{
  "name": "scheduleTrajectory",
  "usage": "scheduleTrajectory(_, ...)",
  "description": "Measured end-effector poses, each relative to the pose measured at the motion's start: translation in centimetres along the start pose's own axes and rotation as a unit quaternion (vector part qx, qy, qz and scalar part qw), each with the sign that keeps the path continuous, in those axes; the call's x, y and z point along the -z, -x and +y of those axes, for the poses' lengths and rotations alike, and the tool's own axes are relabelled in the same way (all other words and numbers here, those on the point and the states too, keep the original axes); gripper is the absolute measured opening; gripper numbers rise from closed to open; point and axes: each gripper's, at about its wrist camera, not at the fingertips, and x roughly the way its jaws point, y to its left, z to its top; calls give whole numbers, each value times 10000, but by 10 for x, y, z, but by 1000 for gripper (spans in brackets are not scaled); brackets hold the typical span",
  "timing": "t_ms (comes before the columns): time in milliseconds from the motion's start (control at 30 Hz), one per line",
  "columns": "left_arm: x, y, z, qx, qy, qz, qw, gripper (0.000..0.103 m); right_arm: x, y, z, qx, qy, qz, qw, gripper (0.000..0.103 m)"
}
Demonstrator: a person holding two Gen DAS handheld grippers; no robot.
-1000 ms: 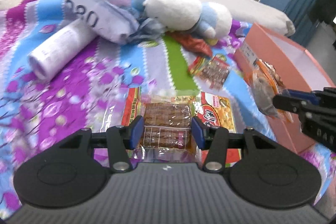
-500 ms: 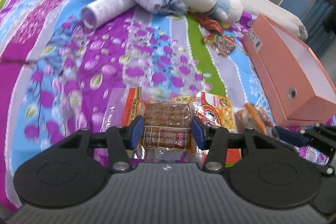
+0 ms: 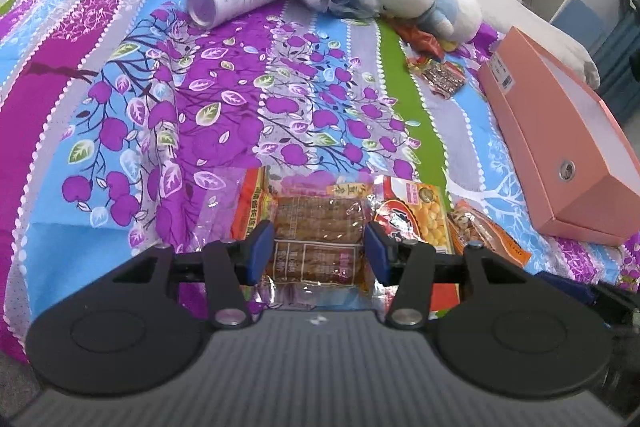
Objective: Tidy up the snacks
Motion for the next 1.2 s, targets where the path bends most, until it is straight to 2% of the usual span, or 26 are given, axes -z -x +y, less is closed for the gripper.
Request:
scheduleTrajectory(100, 0, 1, -3, -6, -58, -6, 10000, 56, 2, -5, -23, 75, -1050, 17, 9944, 81)
scheduleTrajectory(233, 0, 1, -4, -34, -78, 12, 10000, 56, 9, -12, -50, -409, -2308, 50, 9721, 81)
scheduleTrajectory(333, 1, 1, -4, -41, -92, 20, 9999, 56, 10, -20, -60, -524, -2811, 99, 9582, 81)
scheduleTrajectory(433, 2, 2, -6, -32, -93, 14, 10000, 56, 7, -29, -58, -577, -2944, 89, 9539, 81)
scheduleTrajectory(533, 2, 2, -6, -25, -76, 22, 10000, 56, 0, -37, -54, -538, -2831, 112, 9575, 82)
scheduleTrajectory(567, 2, 2, -6, -22, -78, 15, 10000, 56, -4, -38, -51, -490, -2700, 91, 9616, 78)
scheduleTrajectory(667, 0, 6, -8, -9, -80, -22, 10000, 56, -17, -43, -40, -61, -1996, 200, 9796, 57)
scheduleTrajectory(767, -3, 9, -9, 0, -73, -70, 9999, 56, -22, -40, -42, -143, -1870, 203, 9820, 47)
scheduleTrajectory(933, -13, 16, -13, 37, -68, -168, 9998, 56, -33, -22, -39, 76, -1367, 16, 9906, 42)
scheduleTrajectory(1000, -19, 20, -17, 39, -108, -195, 9997, 56, -37, -14, -39, 165, -1177, -10, 9929, 38)
scheduleTrajectory(1200, -32, 28, -33, 100, -326, -236, 9991, 56, -49, 12, -40, 398, -794, -220, 9958, 36)
